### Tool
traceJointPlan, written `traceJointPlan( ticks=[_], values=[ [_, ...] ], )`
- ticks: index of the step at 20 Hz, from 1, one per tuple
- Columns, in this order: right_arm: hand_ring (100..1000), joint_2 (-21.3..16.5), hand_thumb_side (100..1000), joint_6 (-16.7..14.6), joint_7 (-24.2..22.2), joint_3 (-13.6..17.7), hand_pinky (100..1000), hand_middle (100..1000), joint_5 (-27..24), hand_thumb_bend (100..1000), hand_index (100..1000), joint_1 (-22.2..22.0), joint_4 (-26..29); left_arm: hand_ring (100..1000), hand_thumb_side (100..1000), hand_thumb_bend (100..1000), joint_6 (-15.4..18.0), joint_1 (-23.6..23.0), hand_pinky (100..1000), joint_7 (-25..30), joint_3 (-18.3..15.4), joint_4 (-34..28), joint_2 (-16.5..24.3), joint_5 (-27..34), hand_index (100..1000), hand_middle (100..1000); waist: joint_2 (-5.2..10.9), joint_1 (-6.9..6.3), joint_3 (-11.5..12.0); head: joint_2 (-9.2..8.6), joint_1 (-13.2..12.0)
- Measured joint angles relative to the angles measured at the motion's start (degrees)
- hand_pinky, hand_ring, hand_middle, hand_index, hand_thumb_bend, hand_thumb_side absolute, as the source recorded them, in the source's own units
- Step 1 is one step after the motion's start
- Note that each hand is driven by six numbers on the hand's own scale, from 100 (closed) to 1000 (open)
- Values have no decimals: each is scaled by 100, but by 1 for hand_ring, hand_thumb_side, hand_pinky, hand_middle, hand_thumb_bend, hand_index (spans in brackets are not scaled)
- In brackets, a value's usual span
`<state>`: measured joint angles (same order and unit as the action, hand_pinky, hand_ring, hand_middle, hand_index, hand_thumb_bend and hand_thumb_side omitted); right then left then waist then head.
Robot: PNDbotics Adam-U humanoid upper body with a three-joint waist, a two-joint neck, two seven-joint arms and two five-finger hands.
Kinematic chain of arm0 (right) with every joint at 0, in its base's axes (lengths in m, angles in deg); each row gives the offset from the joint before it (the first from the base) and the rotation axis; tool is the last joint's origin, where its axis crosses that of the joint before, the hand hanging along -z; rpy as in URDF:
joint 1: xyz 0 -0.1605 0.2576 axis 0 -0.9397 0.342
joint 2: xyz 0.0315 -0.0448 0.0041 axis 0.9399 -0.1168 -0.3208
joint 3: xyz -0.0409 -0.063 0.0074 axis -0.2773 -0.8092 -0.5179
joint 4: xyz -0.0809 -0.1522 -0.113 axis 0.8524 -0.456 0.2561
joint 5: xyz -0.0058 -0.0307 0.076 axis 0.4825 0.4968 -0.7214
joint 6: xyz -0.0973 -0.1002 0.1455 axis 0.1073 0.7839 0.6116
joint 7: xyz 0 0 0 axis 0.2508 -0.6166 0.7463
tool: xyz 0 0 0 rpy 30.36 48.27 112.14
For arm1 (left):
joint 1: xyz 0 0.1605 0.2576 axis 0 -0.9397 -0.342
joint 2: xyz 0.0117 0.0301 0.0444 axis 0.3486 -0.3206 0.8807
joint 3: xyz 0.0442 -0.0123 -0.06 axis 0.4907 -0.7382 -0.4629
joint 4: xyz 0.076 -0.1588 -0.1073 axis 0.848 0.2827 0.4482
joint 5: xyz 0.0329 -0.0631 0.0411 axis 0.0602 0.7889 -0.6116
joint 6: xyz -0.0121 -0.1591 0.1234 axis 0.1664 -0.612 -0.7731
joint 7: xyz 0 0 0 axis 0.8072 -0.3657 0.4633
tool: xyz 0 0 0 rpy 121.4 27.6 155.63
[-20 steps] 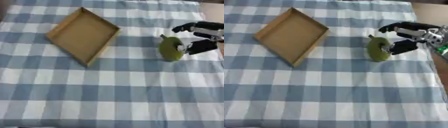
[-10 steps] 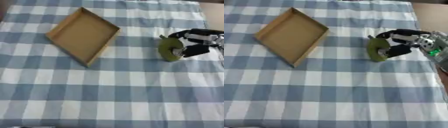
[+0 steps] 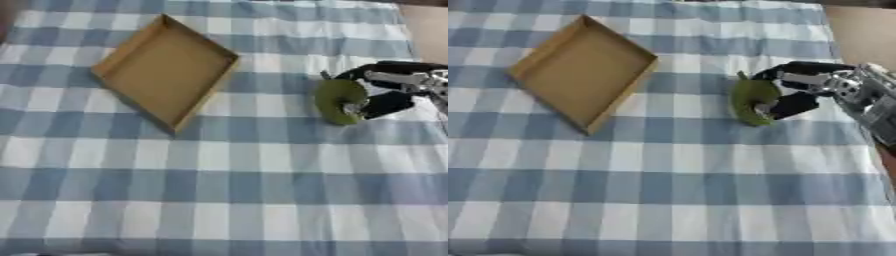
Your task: Pick up objects on the table and place them in the box.
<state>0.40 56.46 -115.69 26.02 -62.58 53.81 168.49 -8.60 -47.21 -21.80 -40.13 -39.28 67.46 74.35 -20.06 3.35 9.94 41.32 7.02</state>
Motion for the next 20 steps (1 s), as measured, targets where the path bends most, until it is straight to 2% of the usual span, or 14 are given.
traceJointPlan(
  ticks=[1, 2, 3, 8, 11, 20],
  values=[
    [1000, 14, 373, -24, -38, -10, 963, 842, 45, 226, 964, 15, -31, 582, 559, 100, 1, 0, 680, 1, 0, 0, 0, 0, 772, 541, 0, 0, 0, 0, 3],
    [1000, 15, 342, -43, -78, -18, 961, 837, 90, 240, 960, 40, -56, 582, 559, 100, 1, 0, 680, 3, 0, 0, 0, 0, 772, 541, 0, 0, 0, 0, 7],
    [996, 17, 242, -56, -108, -18, 951, 814, 124, 251, 940, 49, -70, 582, 559, 100, 2, 0, 680, 5, 0, 0, 0, 1, 772, 541, 3, 0, 0, 1, 8],
    [955, 71, 100, 36, -92, -13, 905, 698, 161, 173, 845, 111, -94, 583, 561, 100, 4, 0, 680, 9, 0, 0, -2, 1, 771, 541, 16, 0, -2, 1, 16],
    [913, 96, 100, 145, 64, -11, 868, 581, 136, 115, 744, 145, -61, 583, 563, 100, 4, 0, 680, 9, 0, 0, -23, 2, 771, 541, 18, 0, -3, 1, 18],
    [821, 161, 100, 299, 750, -22, 796, 476, -169, 100, 618, 144, 107, 583, 567, 100, -8, 0, 680, 21, 0, 0, -43, 11, 771, 542, 20, 0, -5, 21, 19]
  ],
)
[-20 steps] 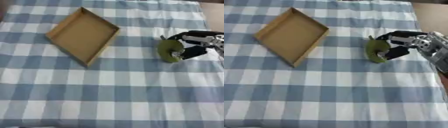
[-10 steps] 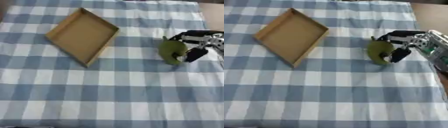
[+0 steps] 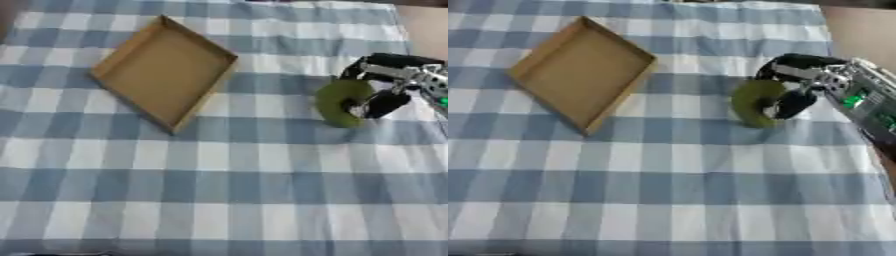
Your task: Pick up objects on the table and place them in the box.
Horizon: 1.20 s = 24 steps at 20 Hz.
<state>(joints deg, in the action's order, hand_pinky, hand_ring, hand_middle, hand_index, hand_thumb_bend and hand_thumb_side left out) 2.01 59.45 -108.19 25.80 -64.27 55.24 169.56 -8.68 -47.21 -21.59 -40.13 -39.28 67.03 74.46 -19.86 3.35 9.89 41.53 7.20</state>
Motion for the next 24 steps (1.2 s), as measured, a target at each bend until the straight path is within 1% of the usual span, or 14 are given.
traceJointPlan(
  ticks=[8, 11, 13, 15, 20, 24],
  values=[
    [787, -23, 101, -7, 627, 2, 765, 480, -85, 100, 613, -60, 328, 583, 565, 100, -7, 1, 679, 17, 0, 0, 0, 8, 770, 540, 1, 1, -1, 6, 2],
    [782, -51, 106, -49, 739, 2, 759, 505, -40, 100, 640, -59, 422, 582, 565, 100, -3, 1, 679, 22, 0, 0, 0, 11, 770, 539, 6, 1, 4, 6, 2],
    [778, -52, 127, -73, 765, 2, 756, 508, -19, 112, 645, -51, 488, 582, 565, 100, 0, 1, 679, 25, 0, 0, 0, 13, 770, 539, 7, 1, 5, 7, 2],
    [776, -52, 125, -78, 772, 7, 755, 505, -8, 111, 644, -26, 551, 581, 564, 100, 1, 1, 678, 26, 0, 0, 0, 16, 770, 538, 10, 7, 5, 7, 2],
    [777, -52, 105, -57, 813, 71, 758, 500, 1, 101, 642, 201, 746, 580, 559, 100, 1, 3, 678, 27, 0, 0, 0, 28, 769, 537, 24, 23, 32, 7, 2],
    [774, -49, 100, -71, 837, 103, 759, 496, 57, 100, 639, 520, 923, 580, 559, 100, 2, 3, 677, 28, 0, 0, 0, 36, 769, 537, 49, 29, 40, 16, 3]
  ],
)
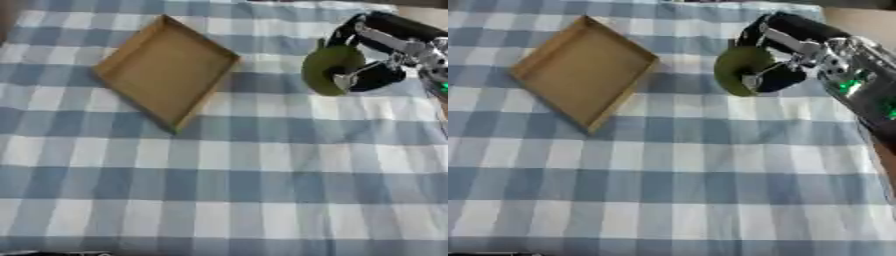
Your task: Pick up objects on the table and place them in the box.
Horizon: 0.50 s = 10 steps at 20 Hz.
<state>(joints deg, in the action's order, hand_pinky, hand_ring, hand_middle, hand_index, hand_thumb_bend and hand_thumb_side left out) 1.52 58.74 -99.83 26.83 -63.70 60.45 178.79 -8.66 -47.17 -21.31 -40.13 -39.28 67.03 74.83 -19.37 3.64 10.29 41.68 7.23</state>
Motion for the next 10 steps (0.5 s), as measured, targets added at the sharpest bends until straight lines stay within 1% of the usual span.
traceJointPlan(
  ticks=[2, 5, 8, 10],
  values=[
    [777, 43, 100, -39, -18, 3, 760, 494, 32, 100, 638, 220, 85, 580, 559, 100, 1, 0, 677, 1, 0, 0, 0, 2, 769, 537, 6, 2, 17, 5, 17],
    [786, 227, 100, -107, -119, -19, 764, 493, 50, 100, 639, 648, 130, 580, 558, 100, 0, 1, 677, 2, 1, 0, 0, 4, 769, 537, 36, 16, 38, 8, 47],
    [794, 540, 100, -170, -307, -132, 767, 491, 34, 100, 640, 1051, 77, 580, 557, 100, -5, 12, 677, 12, 3, 0, 0, 12, 769, 537, 58, 36, 87, 17, 94],
    [798, 788, 100, -218, -453, -219, 770, 488, -9, 100, 639, 1314, -66, 580, 556, 100, -10, 22, 677, 21, 6, 0, 0, 24, 769, 536, 68, 38, 110, 42, 124]
  ],
)
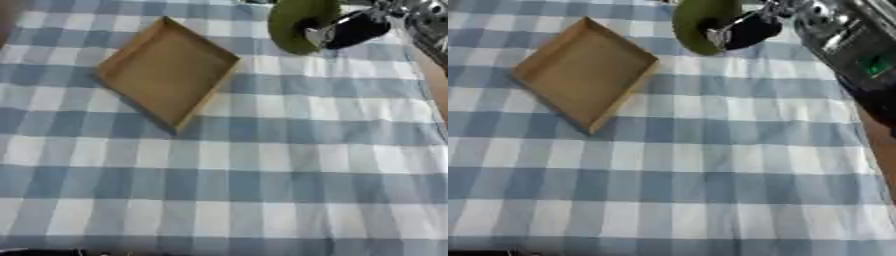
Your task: Pick up objects on the table and place them in the box.
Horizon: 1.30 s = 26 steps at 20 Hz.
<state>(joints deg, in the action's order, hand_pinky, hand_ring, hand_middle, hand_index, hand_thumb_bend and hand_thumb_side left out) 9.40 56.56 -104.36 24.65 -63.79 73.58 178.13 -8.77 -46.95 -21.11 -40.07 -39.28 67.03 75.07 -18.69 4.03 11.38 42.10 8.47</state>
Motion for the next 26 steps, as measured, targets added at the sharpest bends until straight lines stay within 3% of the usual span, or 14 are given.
traceJointPlan(
  ticks=[7, 12, 18, 26],
  values=[
    [803, 976, 100, -112, -508, -285, 774, 486, -165, 100, 639, 967, -922, 580, 548, 100, 12, 65, 677, 30, 29, 0, 0, 29, 768, 537, 0, 2, 59, 19, 125],
    [800, 2067, 100, -639, -581, -375, 773, 482, 232, 100, 636, 1472, -2058, 581, 542, 100, 16, 163, 677, 32, 29, 0, -2, 44, 768, 537, -25, 1, 99, 19, 203],
    [804, 3018, 100, -1246, -406, -199, 777, 484, 942, 100, 639, 1596, -3187, 581, 539, 100, 38, 274, 677, 59, 39, 0, -52, 81, 768, 536, -73, 0, 179, 15, 308],
    [801, 3709, 100, -1723, 39, 171, 775, 485, 1941, 100, 638, 1372, -4154, 581, 542, 100, 48, 334, 677, 95, 64, 0, -106, 132, 768, 536, -118, -6, 243, -6, 349]
  ],
)
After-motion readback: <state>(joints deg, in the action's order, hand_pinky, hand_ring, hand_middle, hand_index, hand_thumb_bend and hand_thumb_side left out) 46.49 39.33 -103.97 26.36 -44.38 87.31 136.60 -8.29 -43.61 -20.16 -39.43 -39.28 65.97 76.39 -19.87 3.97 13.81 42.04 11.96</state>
